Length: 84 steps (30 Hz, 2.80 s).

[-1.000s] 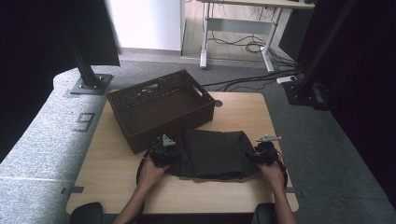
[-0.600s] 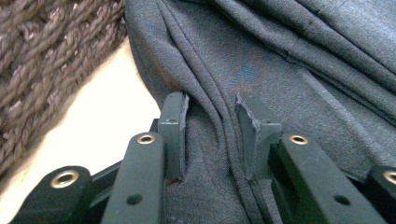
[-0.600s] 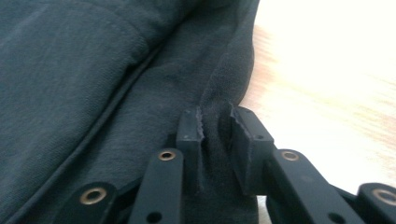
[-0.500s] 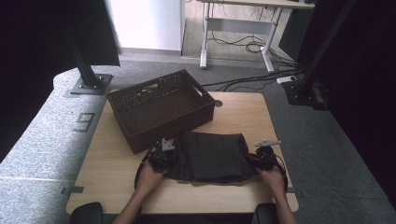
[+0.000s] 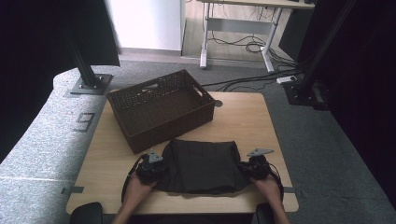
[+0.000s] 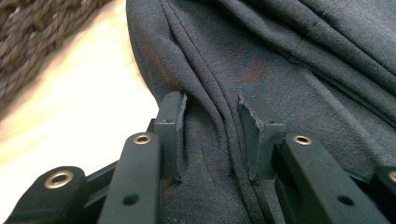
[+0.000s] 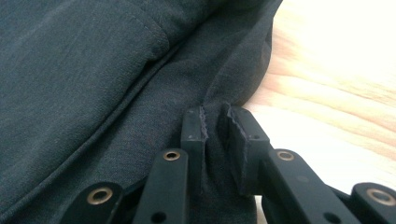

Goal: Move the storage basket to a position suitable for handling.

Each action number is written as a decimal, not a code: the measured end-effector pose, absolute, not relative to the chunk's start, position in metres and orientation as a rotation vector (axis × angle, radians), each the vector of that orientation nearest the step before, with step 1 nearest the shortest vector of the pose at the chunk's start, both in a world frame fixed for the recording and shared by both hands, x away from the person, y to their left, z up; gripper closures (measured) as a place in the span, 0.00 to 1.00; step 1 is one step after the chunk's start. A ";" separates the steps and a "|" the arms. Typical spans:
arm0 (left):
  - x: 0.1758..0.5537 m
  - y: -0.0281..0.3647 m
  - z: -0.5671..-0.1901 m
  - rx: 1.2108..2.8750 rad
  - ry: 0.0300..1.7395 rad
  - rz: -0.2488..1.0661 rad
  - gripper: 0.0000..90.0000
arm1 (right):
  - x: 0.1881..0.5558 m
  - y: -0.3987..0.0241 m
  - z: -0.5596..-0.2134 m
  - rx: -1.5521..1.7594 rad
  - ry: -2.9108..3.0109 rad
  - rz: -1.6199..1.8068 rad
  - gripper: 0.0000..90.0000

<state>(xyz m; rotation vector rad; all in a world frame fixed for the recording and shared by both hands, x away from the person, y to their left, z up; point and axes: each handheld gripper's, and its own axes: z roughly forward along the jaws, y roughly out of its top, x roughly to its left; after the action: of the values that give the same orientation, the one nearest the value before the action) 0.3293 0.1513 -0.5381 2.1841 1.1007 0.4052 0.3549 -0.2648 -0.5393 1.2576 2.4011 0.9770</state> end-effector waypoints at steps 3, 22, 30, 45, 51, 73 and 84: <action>0.322 0.158 -0.538 2.178 1.109 0.401 0.68 | 0.350 -0.260 -0.539 1.240 2.420 0.982 0.83; 0.290 0.191 -0.537 2.169 1.149 0.379 0.66 | 0.323 -0.234 -0.538 1.126 2.530 1.017 0.80; 0.279 0.196 -0.535 2.189 1.153 0.371 0.65 | 0.314 -0.230 -0.538 1.096 2.552 1.010 0.80; 0.260 0.197 -0.534 2.215 1.139 0.361 0.64 | 0.297 -0.228 -0.537 1.073 2.583 1.002 0.78; 0.264 0.199 -0.533 2.206 1.159 0.331 0.46 | 0.297 -0.229 -0.535 1.076 2.587 0.971 0.67; 0.330 0.239 -0.483 2.063 1.223 0.558 0.07 | 0.337 -0.273 -0.538 1.313 2.227 0.866 0.00; 0.351 0.251 -0.461 2.039 1.327 0.558 0.00 | 0.343 -0.283 -0.557 1.371 2.184 0.920 0.00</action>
<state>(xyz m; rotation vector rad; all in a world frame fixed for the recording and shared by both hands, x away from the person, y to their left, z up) 0.3513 0.2510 -0.4606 2.0393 1.3265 0.5584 0.3429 -0.2831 -0.5568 1.3709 2.1839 0.9195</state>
